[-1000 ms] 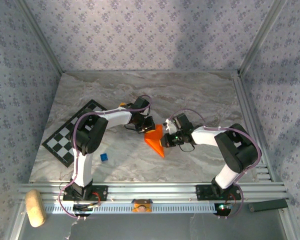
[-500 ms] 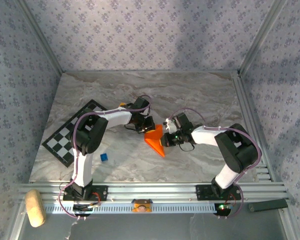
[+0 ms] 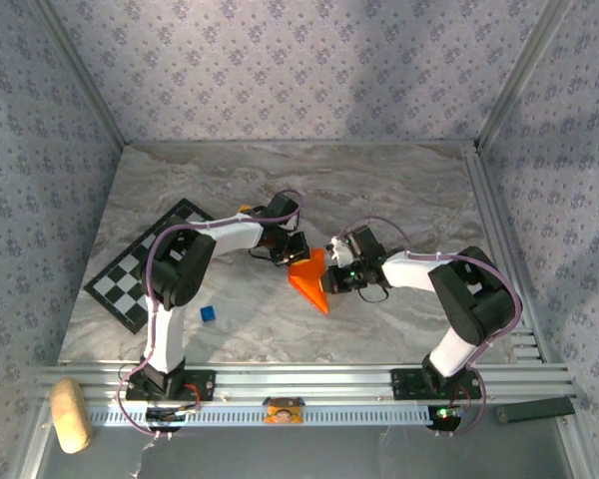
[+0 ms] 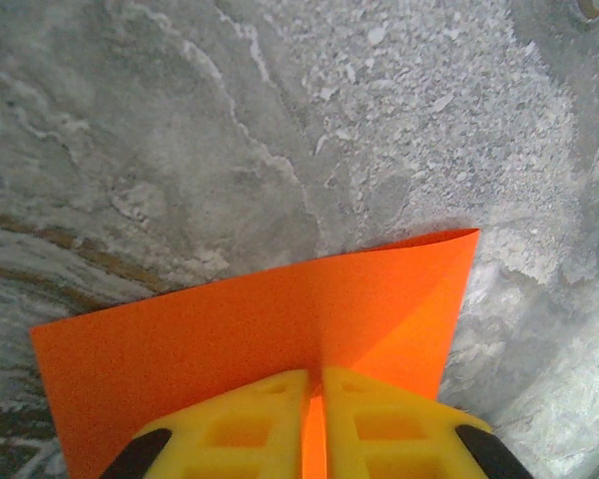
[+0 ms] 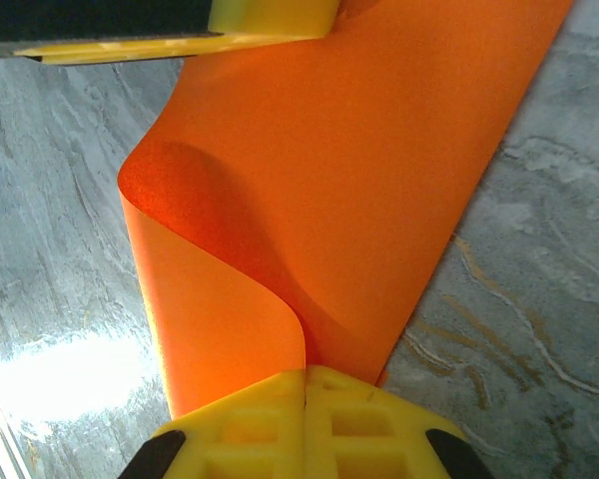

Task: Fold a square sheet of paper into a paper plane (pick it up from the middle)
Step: Third fold the triangle at the center of the table.

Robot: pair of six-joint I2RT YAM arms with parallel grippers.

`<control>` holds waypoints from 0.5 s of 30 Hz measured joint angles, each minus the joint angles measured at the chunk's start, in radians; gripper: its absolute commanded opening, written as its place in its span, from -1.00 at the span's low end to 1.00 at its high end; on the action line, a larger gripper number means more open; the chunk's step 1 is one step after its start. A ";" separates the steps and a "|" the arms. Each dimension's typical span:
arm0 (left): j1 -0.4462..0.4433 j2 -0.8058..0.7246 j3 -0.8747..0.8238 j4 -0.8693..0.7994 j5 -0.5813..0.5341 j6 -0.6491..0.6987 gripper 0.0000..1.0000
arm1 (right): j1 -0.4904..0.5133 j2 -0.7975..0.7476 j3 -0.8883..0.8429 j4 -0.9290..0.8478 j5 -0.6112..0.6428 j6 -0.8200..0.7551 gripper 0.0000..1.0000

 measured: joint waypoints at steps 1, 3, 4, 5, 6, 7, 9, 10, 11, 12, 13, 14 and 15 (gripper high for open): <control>0.000 0.000 0.000 0.000 0.000 0.000 -0.75 | 0.000 0.000 0.000 0.000 0.000 0.000 -1.00; 0.000 0.000 0.000 0.000 0.000 0.000 -0.75 | 0.000 0.001 0.000 0.000 0.000 0.000 -1.00; 0.000 0.000 0.000 0.000 0.000 0.000 -0.75 | 0.000 0.003 0.002 0.000 0.000 0.000 -1.00; 0.000 0.000 0.000 0.000 0.000 0.000 -0.75 | 0.000 0.006 0.004 -0.001 0.000 0.000 -1.00; 0.000 0.000 0.000 0.000 0.000 0.000 -0.75 | 0.000 0.008 0.005 -0.001 0.000 0.000 -1.00; 0.000 0.000 0.000 0.000 0.000 0.000 -0.75 | 0.000 0.008 0.005 -0.001 0.000 0.000 -1.00; 0.000 0.000 0.000 0.000 0.000 0.000 -0.75 | 0.000 0.010 0.005 -0.002 0.000 0.000 -1.00; 0.000 0.000 0.000 0.000 0.000 0.000 -0.75 | 0.000 0.011 0.005 -0.003 0.000 0.000 -1.00; 0.000 0.000 0.000 0.000 0.000 0.000 -0.75 | 0.001 0.012 0.006 -0.003 0.000 0.000 -1.00; 0.000 0.000 0.000 0.000 0.000 0.000 -0.75 | 0.001 0.013 0.006 -0.004 0.000 0.000 -1.00; 0.000 0.000 0.000 0.000 0.000 0.000 -0.75 | 0.001 0.015 0.006 -0.003 0.000 0.000 -1.00; 0.000 0.000 0.000 0.000 0.000 0.000 -0.75 | 0.001 0.015 0.006 -0.004 0.000 0.000 -1.00; 0.000 0.000 0.000 0.000 0.000 0.000 -0.75 | 0.001 0.015 0.006 -0.004 0.000 0.000 -1.00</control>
